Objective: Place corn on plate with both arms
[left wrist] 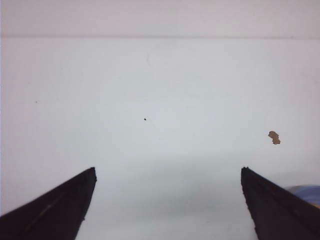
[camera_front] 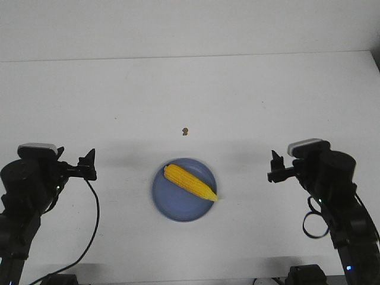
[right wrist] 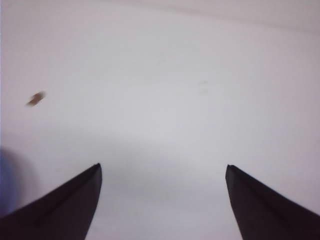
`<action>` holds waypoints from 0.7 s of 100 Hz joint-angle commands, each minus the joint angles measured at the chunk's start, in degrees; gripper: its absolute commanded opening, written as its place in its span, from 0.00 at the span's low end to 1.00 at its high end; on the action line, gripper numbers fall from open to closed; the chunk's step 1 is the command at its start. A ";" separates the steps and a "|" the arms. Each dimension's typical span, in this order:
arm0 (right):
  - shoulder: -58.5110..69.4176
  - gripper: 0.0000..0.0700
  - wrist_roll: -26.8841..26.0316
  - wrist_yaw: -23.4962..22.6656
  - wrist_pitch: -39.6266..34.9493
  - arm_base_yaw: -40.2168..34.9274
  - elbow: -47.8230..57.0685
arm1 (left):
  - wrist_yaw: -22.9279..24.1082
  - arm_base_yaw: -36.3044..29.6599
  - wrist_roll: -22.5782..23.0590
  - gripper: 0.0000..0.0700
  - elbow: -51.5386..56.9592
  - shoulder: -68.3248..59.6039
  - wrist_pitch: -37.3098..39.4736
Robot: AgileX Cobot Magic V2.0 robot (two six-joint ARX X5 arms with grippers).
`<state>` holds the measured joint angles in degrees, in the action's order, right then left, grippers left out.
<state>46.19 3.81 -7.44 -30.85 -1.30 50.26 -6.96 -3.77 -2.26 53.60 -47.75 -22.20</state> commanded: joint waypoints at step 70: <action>-33.03 0.74 -4.07 6.14 2.45 2.08 -17.49 | 4.61 0.11 -1.64 0.84 -21.92 30.38 4.22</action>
<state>13.15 0.19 -1.39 -29.10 0.78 32.38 -2.52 -3.70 -3.77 31.09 -17.80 -18.44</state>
